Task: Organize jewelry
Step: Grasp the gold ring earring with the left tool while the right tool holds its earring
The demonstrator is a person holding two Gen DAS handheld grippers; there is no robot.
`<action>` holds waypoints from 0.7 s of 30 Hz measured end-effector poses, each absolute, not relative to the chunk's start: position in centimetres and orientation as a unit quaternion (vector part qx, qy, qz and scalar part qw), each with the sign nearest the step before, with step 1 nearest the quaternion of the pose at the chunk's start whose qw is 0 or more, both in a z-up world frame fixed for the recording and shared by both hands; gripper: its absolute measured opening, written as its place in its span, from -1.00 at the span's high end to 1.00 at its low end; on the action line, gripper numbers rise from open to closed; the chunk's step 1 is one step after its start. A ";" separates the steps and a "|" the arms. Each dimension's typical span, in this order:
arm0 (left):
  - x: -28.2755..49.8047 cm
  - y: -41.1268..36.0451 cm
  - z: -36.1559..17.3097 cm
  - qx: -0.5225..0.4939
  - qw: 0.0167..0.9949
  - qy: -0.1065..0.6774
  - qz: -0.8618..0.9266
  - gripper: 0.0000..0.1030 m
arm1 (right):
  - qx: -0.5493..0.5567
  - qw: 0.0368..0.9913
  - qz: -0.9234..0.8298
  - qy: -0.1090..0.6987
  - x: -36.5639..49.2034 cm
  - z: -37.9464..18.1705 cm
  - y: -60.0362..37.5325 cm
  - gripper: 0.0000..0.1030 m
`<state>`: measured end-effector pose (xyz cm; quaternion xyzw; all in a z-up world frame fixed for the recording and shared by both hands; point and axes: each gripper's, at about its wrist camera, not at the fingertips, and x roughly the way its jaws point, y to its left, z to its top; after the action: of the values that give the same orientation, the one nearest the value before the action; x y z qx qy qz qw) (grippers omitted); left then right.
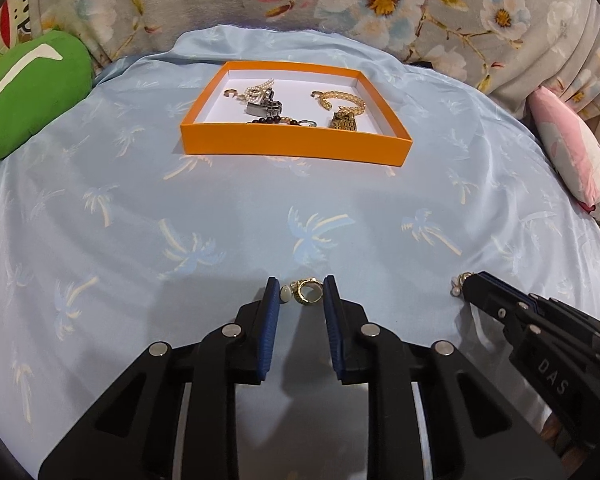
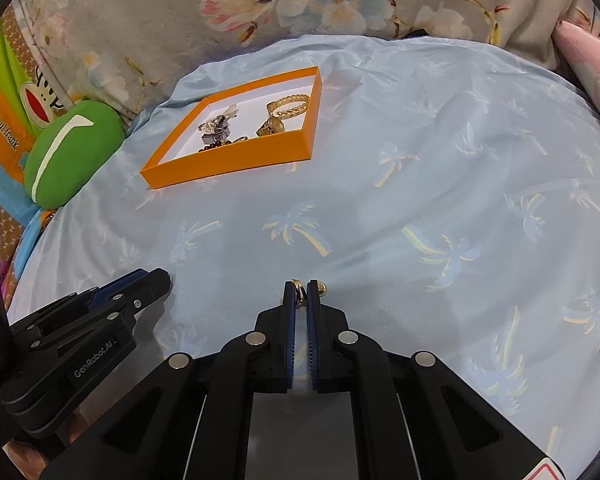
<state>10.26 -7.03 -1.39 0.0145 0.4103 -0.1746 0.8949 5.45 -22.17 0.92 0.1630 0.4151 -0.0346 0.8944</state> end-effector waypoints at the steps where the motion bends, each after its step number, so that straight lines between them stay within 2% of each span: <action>1: 10.1 -6.8 -1.4 0.012 0.896 0.410 -0.174 0.59 | 0.163 0.895 -0.034 0.414 5.4 1.0 -22.2 0.90; 21: 9.2 -6.1 -0.6 0.011 0.901 0.399 -0.169 0.59 | 0.145 0.907 -0.035 0.394 5.1 1.8 -21.6 0.90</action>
<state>9.21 -6.13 -0.63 0.0109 0.3991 -0.1687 0.9012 5.06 -21.61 1.80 0.1447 0.3935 -0.0347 0.9072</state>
